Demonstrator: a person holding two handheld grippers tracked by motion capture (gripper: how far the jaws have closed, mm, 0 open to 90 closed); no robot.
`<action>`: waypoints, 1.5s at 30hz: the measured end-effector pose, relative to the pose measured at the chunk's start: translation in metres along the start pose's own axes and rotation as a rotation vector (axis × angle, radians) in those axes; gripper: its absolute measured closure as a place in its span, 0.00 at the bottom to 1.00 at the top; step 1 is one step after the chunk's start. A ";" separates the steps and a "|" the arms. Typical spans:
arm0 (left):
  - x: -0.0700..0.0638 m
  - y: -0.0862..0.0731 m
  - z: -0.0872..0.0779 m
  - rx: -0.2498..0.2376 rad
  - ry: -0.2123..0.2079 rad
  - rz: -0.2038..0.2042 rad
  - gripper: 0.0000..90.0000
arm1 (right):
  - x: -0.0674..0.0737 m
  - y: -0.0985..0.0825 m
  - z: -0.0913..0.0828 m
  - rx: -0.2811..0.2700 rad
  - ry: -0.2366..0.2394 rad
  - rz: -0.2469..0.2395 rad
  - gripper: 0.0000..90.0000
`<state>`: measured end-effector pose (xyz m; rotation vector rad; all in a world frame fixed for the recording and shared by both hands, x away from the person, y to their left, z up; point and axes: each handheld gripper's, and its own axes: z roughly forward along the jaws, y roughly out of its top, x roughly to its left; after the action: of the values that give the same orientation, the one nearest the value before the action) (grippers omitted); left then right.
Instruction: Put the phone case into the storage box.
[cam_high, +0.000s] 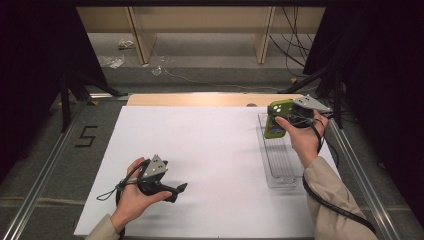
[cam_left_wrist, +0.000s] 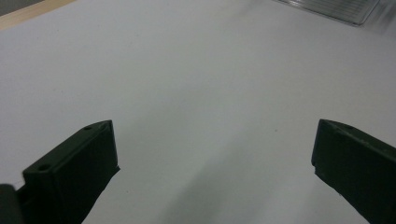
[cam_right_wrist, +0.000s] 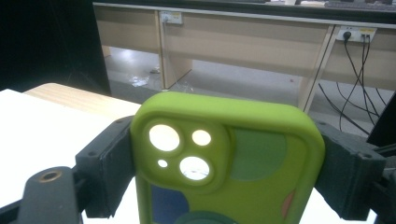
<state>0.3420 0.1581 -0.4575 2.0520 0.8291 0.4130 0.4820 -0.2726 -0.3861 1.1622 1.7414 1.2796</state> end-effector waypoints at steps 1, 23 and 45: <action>0.000 0.000 0.000 0.000 0.000 0.000 0.00 | 0.000 0.000 0.001 0.000 -0.002 -0.001 0.19; -0.001 0.001 0.000 0.003 -0.001 0.008 0.00 | -0.006 0.012 0.011 0.019 -0.008 0.002 0.19; -0.001 0.001 0.001 -0.002 -0.003 0.006 0.00 | -0.013 0.001 0.027 0.058 -0.032 0.021 0.19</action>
<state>0.3419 0.1562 -0.4573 2.0538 0.8202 0.4134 0.5109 -0.2753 -0.3923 1.2305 1.7575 1.2238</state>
